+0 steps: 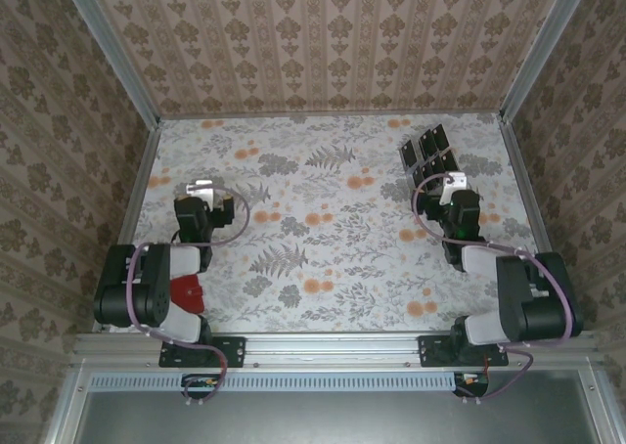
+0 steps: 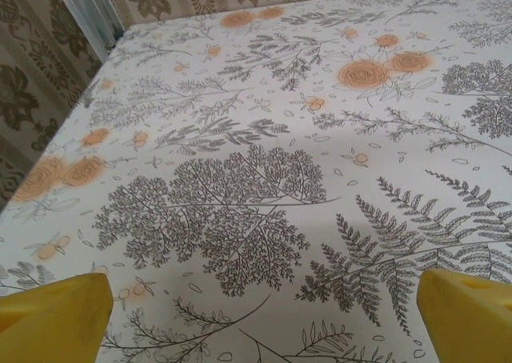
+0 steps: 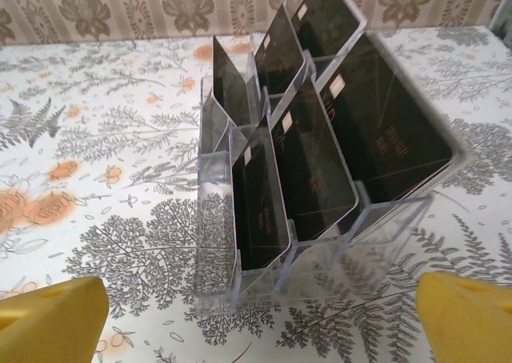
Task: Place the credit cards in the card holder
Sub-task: Move the card holder to the center of the table.
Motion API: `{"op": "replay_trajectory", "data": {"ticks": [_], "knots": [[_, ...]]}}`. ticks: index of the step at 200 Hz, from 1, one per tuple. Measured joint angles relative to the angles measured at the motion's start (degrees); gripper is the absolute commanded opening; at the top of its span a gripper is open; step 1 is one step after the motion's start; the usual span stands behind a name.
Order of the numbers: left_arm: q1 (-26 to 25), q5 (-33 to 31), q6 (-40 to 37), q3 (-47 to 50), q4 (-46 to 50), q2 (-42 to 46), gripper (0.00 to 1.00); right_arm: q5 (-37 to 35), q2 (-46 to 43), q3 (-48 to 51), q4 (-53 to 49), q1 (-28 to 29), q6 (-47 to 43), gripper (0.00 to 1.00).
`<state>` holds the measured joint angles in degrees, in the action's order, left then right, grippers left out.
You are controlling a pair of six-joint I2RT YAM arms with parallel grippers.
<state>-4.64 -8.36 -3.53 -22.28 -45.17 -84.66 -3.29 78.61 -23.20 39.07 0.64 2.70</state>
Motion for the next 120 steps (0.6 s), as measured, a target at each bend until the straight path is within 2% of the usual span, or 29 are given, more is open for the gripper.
{"op": "replay_trajectory", "data": {"ticks": [31, 56, 87, 120], "knots": [[-2.8, -5.1, -0.7, -3.9, 6.9, 6.1, 1.0, -1.5, -7.6, -2.7, -9.4, 0.0, 2.4, 1.0], [-4.4, -9.7, 1.9, -9.5, 17.7, 11.7, 1.0, -2.8, -13.2, -4.6, -17.4, 0.0, 8.0, 1.0], [-5.4, -15.4, 13.5, -19.6, 38.9, 17.8, 1.0, -3.2, -21.8, -5.0, -26.5, 0.0, 17.3, 1.0], [-6.0, -19.2, 29.6, -25.4, 62.6, 22.9, 1.0, 5.2, -25.3, -7.6, -33.4, 0.8, 22.9, 0.99]]}}
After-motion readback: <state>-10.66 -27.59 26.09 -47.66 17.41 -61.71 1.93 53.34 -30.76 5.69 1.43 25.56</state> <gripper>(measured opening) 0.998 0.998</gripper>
